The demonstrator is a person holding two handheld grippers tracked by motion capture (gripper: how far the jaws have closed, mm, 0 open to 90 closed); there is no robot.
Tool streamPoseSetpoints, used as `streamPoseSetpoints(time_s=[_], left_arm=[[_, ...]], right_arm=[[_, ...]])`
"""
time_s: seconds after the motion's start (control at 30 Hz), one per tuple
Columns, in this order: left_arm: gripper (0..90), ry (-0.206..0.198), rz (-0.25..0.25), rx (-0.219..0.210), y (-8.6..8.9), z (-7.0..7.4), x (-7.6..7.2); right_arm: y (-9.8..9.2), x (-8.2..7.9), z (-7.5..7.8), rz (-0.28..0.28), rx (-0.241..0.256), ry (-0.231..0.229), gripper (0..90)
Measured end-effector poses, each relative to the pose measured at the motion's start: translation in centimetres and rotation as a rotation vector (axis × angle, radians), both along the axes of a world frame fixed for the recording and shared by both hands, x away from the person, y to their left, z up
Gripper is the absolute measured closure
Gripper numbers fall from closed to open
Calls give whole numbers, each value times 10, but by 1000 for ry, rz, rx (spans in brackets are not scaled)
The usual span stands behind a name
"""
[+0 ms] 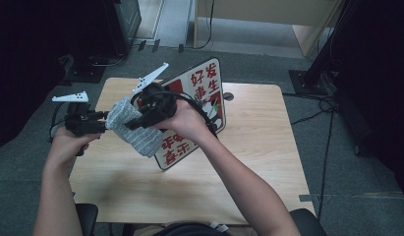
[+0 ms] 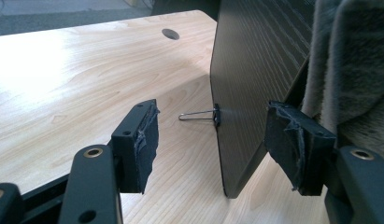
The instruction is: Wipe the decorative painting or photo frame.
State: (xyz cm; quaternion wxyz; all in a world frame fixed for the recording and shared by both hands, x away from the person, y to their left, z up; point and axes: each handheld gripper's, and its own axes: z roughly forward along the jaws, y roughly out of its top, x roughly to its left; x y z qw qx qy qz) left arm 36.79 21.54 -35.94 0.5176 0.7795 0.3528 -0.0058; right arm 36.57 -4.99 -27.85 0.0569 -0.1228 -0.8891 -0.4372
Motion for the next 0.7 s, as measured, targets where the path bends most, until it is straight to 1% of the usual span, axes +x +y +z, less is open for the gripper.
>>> streamPoseSetpoints(time_s=[0.27, 0.37, 0.4, 0.57, 0.7], left_arm=[[359, -2, 2, -1, 0, 0, 0], [359, -3, 1, -1, 0, 0, 0], [359, -3, 2, -2, 0, 0, 0], [359, -2, 2, -8, 1, 1, -1], [359, -1, -2, -4, 1, 0, 0]], right_arm=[[-11, 4, -6, -36, -1, 23, 661], [-13, 4, -9, -44, 1, 24, 662], [-13, 5, -10, -45, -2, 31, 663], [-14, 5, -15, -45, -9, 34, 664], [-15, 5, -20, -46, -17, 45, 664]])
